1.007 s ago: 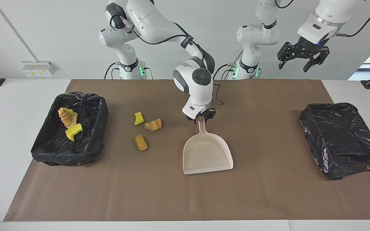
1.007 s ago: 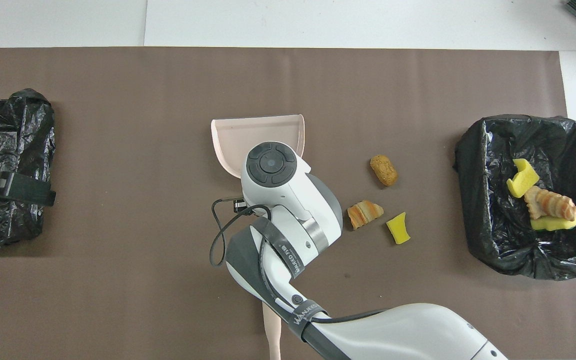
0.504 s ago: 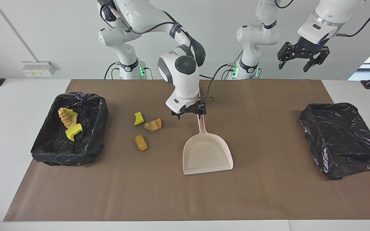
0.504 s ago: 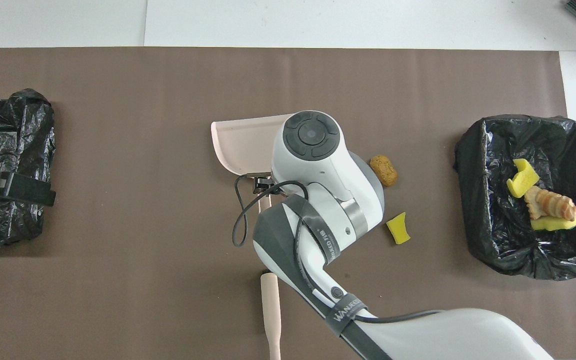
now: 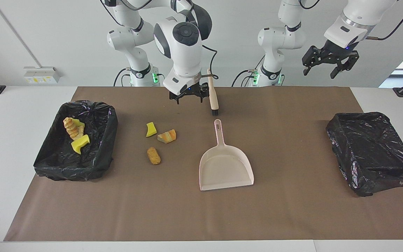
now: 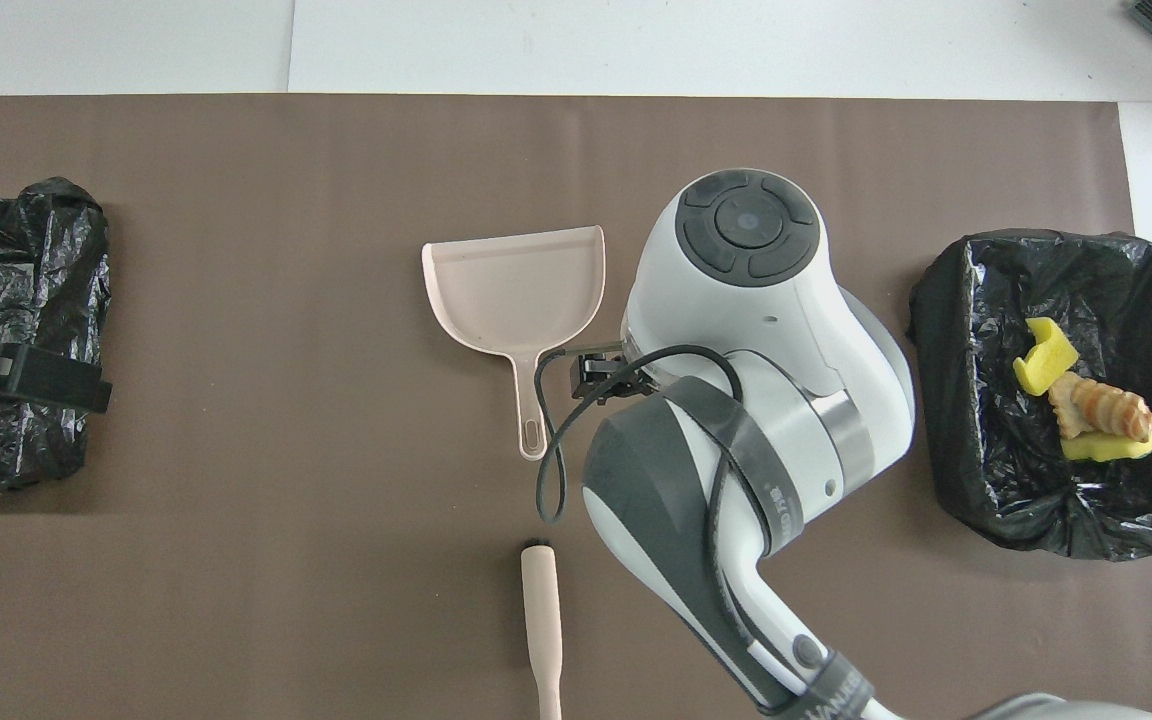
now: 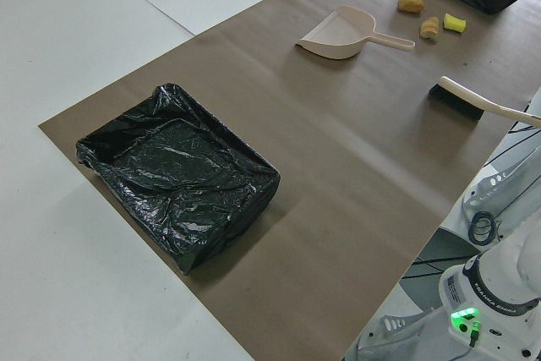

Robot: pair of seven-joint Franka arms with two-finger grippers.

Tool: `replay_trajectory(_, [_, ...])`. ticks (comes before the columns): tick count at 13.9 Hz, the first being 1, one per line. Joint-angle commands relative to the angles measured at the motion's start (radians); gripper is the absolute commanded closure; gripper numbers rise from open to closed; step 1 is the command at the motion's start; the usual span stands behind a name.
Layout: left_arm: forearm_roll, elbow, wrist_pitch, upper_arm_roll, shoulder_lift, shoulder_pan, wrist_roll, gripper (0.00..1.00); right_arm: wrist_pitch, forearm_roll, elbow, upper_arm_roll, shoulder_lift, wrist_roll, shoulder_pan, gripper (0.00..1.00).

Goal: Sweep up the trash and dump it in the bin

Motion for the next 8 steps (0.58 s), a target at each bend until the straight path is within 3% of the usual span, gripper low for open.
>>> replay_trajectory(1, [0.018, -0.010, -0.012, -0.005, -0.016, 0.004, 0.007, 0.00, 0.086, 0.069, -0.226, 0.007, -0.141, 0.049, 0.053, 0.00])
replay_trajectory(4, [0.018, -0.010, -0.012, -0.004, -0.016, 0.004, 0.007, 0.00, 0.213, 0.145, -0.455, 0.007, -0.283, 0.107, 0.148, 0.00])
replay_trajectory(8, [0.018, -0.010, -0.012, -0.005, -0.016, 0.004, 0.007, 0.00, 0.304, 0.152, -0.590, 0.007, -0.314, 0.228, 0.295, 0.00])
